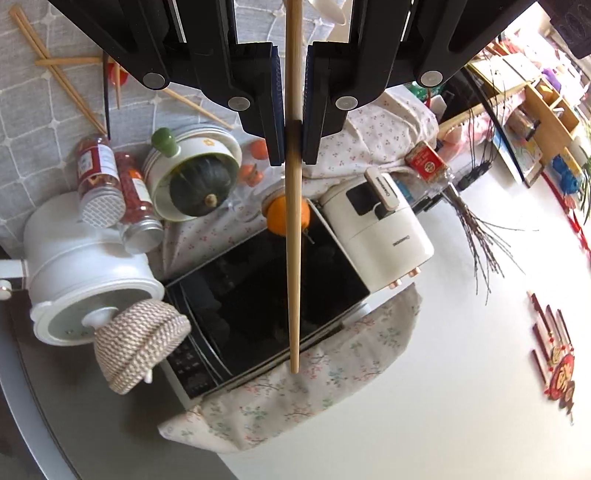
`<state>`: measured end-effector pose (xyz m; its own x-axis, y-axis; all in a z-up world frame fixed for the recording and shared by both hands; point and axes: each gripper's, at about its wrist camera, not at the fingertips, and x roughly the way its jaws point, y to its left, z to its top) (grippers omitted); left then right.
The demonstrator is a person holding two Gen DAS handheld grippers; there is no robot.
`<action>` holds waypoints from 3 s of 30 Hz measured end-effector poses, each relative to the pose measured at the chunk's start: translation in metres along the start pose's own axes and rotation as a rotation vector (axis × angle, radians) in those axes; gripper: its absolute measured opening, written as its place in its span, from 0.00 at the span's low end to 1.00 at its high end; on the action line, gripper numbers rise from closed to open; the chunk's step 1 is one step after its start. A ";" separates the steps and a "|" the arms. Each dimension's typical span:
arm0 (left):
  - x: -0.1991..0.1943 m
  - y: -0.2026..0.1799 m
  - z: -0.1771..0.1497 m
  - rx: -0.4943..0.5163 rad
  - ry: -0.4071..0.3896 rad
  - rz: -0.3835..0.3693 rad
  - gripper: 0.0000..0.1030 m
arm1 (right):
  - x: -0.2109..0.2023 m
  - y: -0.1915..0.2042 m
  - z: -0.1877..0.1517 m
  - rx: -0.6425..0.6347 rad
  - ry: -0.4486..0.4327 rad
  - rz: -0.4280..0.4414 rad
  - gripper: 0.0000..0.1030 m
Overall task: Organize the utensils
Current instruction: 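Lower both chopsticks into the pink basket and open both tools, then move both tools back over the remaining chopsticks on the table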
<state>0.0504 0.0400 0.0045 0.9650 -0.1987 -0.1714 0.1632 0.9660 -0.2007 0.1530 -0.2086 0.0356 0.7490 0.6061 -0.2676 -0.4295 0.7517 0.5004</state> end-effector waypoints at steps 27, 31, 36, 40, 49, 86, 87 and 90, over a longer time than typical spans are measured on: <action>0.034 0.014 -0.026 -0.048 0.321 0.032 0.14 | 0.052 0.040 -0.072 -0.228 0.135 -0.029 0.08; 0.034 0.022 -0.023 -0.099 0.338 0.037 0.22 | 0.056 0.042 -0.077 -0.244 0.149 -0.032 0.09; 0.031 0.029 -0.020 -0.137 0.328 0.042 0.24 | 0.059 0.043 -0.081 -0.269 0.169 -0.048 0.09; 0.029 0.038 -0.017 -0.182 0.316 0.051 0.26 | 0.061 0.043 -0.083 -0.272 0.180 -0.047 0.09; 0.031 0.051 -0.018 -0.268 0.339 0.053 0.33 | 0.077 0.041 -0.094 -0.305 0.290 -0.071 0.09; 0.171 -0.134 -0.116 -0.114 0.857 -0.002 0.33 | -0.083 -0.208 0.031 0.652 0.168 -0.453 0.34; 0.180 -0.128 -0.118 -0.134 0.861 0.017 0.33 | -0.083 -0.210 0.030 0.672 0.170 -0.441 0.34; 0.207 -0.115 -0.125 -0.161 0.890 0.074 0.33 | -0.085 -0.213 0.030 0.702 0.165 -0.426 0.34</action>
<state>0.2055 -0.1326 -0.1287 0.4454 -0.2560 -0.8580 0.0118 0.9599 -0.2803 0.1963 -0.4282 -0.0237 0.6693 0.3778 -0.6398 0.3288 0.6217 0.7109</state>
